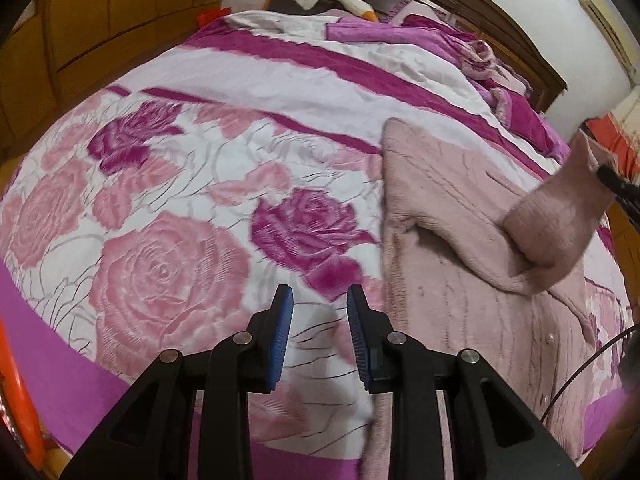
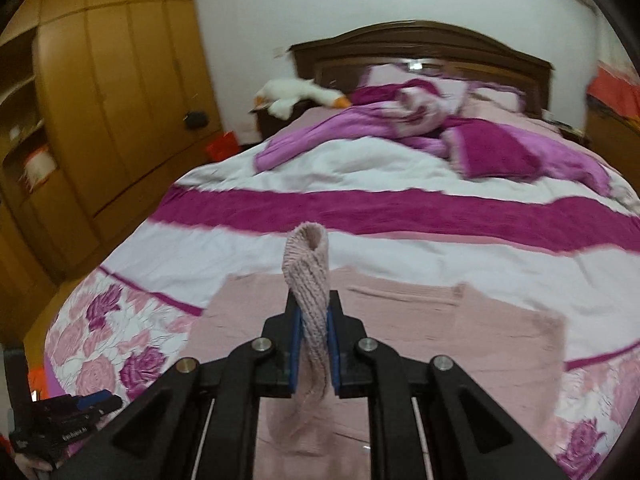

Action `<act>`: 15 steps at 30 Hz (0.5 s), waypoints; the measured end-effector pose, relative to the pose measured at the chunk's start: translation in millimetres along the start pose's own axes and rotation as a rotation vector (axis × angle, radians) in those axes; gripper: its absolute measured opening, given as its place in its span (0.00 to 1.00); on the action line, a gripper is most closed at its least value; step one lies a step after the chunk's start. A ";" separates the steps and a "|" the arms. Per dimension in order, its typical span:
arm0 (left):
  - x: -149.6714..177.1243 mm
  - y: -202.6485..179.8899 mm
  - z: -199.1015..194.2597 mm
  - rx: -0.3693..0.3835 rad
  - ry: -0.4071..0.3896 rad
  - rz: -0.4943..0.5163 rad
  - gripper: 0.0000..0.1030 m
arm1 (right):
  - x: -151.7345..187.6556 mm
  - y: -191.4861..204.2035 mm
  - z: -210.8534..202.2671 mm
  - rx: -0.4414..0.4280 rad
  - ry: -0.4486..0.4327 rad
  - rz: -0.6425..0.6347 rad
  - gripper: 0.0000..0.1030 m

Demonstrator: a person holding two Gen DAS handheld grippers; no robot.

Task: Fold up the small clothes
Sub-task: 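Fold the held side edge over the cardigan body with the right gripper and release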

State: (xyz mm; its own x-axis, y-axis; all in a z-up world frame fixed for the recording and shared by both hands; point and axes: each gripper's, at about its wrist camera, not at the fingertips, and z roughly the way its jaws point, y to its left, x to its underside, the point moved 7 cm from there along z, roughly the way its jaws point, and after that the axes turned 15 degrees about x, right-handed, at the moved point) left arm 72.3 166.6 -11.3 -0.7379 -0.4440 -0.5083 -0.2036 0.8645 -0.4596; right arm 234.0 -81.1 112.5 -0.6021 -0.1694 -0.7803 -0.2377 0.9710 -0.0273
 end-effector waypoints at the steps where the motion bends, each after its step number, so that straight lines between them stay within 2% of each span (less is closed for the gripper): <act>1: -1.7 -4.6 1.1 0.002 0.002 0.012 0.05 | 2.6 -11.5 -2.0 0.014 -0.002 0.014 0.11; 4: -7.5 -19.4 5.3 0.010 0.004 0.044 0.05 | 19.7 -57.9 -6.6 0.066 0.008 0.074 0.11; 8: -17.8 -43.3 15.3 0.019 0.006 0.099 0.05 | 55.9 -110.0 4.7 0.120 0.080 0.156 0.11; 12: -25.5 -67.9 26.3 0.026 0.013 0.165 0.05 | 93.2 -149.4 20.6 0.169 0.148 0.220 0.11; 15: -31.2 -83.4 36.3 0.033 0.021 0.200 0.05 | 119.0 -167.5 29.5 0.173 0.198 0.254 0.11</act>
State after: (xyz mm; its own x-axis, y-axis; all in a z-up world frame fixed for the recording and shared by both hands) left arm 135.7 99.8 16.5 -0.7748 -0.2593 -0.5766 -0.0307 0.9264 -0.3753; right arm 224.7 -258.9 5.8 -0.7654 0.0683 -0.6400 0.0612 0.9976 0.0333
